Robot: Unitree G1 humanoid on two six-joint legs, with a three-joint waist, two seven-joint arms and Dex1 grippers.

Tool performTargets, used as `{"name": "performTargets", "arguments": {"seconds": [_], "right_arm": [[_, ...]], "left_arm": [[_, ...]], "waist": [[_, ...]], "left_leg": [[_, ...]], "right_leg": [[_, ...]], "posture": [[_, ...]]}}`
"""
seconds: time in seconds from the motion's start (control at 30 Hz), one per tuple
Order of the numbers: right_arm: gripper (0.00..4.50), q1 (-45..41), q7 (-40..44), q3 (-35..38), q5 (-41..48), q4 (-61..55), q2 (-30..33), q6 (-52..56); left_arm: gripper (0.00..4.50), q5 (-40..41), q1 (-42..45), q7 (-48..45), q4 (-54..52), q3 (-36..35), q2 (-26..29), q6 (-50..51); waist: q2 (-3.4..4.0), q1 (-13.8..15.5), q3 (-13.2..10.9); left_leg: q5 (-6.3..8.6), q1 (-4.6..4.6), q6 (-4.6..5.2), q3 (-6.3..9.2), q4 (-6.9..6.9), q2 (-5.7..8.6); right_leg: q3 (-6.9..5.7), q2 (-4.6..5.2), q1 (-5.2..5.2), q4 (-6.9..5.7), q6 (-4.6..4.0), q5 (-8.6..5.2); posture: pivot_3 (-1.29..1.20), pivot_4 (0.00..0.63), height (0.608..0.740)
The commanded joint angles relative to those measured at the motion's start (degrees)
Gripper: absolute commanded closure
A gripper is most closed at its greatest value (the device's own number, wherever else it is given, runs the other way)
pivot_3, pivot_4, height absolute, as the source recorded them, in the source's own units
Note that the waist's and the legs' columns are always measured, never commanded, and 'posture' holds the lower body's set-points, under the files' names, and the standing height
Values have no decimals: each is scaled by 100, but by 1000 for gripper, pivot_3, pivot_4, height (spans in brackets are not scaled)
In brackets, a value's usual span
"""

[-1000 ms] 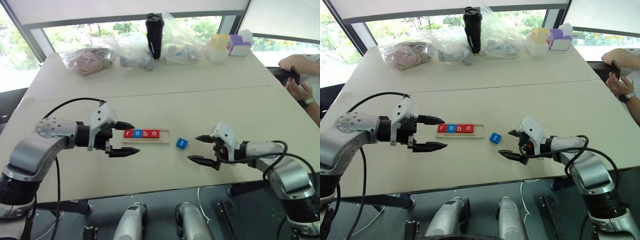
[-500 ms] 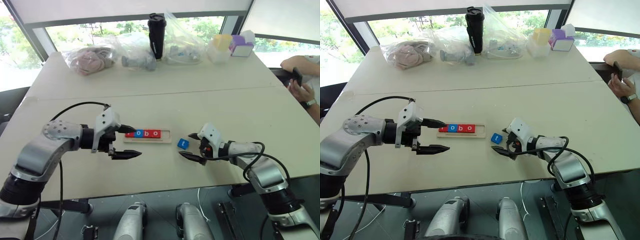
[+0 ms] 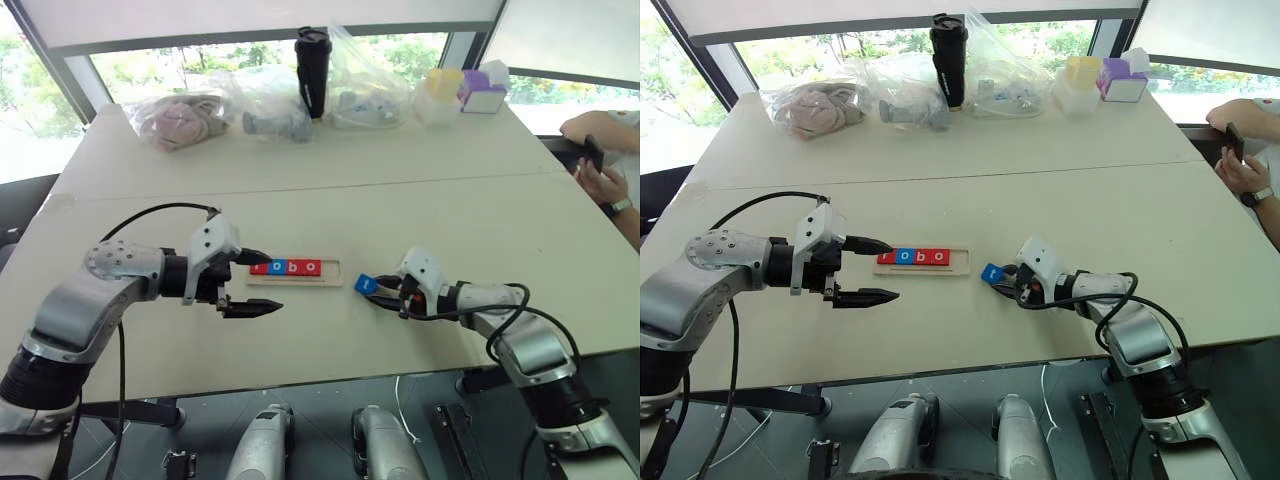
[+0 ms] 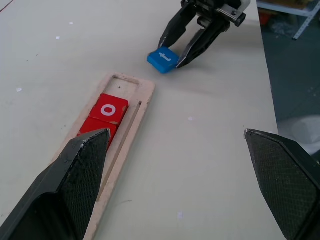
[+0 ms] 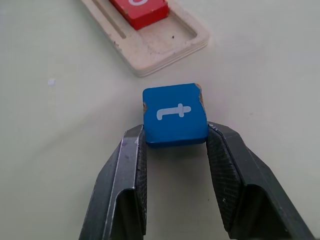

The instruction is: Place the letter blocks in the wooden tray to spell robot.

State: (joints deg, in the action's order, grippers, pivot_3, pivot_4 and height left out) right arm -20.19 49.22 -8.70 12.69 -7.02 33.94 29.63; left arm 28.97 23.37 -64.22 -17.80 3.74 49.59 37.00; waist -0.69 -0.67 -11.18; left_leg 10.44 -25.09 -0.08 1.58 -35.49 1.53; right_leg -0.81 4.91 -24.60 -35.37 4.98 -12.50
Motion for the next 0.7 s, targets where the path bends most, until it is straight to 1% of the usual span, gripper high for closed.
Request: {"name": "performTargets", "arguments": {"seconds": [0.03, 0.13, 0.27, 0.43, 0.57, 0.7], "right_arm": [[3256, -982, 429, -4, 67, 343, 25, -214], [3256, -1631, 852, -325, -77, 949, -70, -351], [3256, -2397, 1285, -853, -459, 2085, -324, -641], [3256, -2708, 2004, -1356, -838, 2798, -300, -1153], [3256, -2856, 2156, -1447, -1054, 3236, -427, -1457], [3256, -3043, 2100, -1420, -1179, 3694, -665, -1654]], "left_arm": [[0, -38, 92, -73, 6, -104, 102, -103], [0, -73, 125, -83, 46, -85, 93, -123], [0, -50, 53, -27, -54, -158, 96, -66], [0, 81, -232, 78, -255, -502, 253, 86], [0, 141, -368, 189, -373, -628, 276, 163], [0, 183, -436, 303, -473, -672, 238, 223]], "waist": [[3, -34, -2], [1, -20, -1], [0, -5, 0], [0, -12, 0], [1, -15, -1], [1, -22, -1]], "left_leg": [[0, 1, 0, -4, -8, -4], [0, 3, 0, -3, -22, -16], [0, 6, 0, -3, -22, -19], [0, 2, 0, -6, -20, -14], [0, 5, 0, -6, -22, -15], [0, 13, -1, -5, -26, -17]], "right_leg": [[3, -5, 0, -3, -1, 3], [7, -24, 4, -5, -5, 12], [6, -29, 8, -6, -7, 12], [12, -25, 6, -1, -5, 13], [13, -26, 5, -11, -4, 14], [14, -27, 8, -23, -6, 15]], "posture": [[0, 150, 740], [0, 150, 740], [0, 150, 740], [0, 150, 740], [0, 150, 740], [0, 150, 740]]}}
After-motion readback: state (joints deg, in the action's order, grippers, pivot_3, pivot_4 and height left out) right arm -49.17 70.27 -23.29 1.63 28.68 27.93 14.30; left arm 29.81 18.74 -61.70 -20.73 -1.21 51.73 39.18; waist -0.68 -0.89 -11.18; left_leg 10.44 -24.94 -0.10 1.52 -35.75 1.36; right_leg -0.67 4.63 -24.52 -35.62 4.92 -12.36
